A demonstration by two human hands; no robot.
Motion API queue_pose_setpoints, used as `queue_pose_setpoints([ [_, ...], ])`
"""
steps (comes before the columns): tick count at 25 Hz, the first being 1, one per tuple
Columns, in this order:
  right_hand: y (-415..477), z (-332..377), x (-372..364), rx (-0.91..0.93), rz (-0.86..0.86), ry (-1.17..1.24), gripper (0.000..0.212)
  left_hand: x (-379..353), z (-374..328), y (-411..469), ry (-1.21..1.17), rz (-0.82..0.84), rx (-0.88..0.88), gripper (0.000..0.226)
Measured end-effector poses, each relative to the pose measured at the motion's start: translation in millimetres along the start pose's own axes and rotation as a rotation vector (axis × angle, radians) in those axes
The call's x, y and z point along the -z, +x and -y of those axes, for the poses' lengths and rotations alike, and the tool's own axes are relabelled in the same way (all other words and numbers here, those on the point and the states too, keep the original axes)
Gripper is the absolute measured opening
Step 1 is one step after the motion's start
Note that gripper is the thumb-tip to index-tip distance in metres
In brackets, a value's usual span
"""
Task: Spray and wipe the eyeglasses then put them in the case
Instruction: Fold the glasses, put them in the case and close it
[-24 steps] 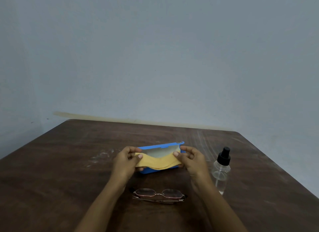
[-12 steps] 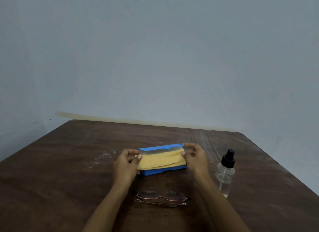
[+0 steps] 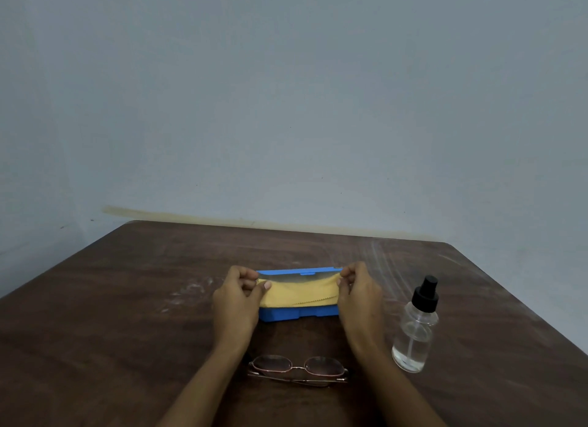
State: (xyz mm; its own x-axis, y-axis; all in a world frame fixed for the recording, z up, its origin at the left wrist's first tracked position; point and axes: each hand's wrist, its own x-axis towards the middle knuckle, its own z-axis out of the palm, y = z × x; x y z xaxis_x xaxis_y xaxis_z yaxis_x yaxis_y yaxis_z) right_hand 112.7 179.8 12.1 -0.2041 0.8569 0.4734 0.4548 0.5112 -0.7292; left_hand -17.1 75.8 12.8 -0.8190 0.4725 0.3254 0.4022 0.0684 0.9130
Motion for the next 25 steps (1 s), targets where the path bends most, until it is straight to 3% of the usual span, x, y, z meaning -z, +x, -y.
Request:
queue_pose_setpoints([
  [6,-3.6,-2.8,1.6,0.007,-0.014,0.038,0.007,-0.4,0.1,3.2,0.036,-0.01,0.022,0.026],
  [11,-5.5,-3.9,2.3,0.074,-0.081,-0.047,0.006,-6.1,-1.6,0.0,0.15,-0.039,-0.1,0.025],
  [18,-5.1,-3.5,0.4,0.152,-0.021,-0.143,0.01,-7.9,2.1,1.6,0.243,-0.02,-0.154,0.027],
  [25,-4.7,-6.0,1.5,0.113,0.07,-0.176,0.013,-9.9,6.9,6.0,0.266,0.007,-0.13,0.027],
])
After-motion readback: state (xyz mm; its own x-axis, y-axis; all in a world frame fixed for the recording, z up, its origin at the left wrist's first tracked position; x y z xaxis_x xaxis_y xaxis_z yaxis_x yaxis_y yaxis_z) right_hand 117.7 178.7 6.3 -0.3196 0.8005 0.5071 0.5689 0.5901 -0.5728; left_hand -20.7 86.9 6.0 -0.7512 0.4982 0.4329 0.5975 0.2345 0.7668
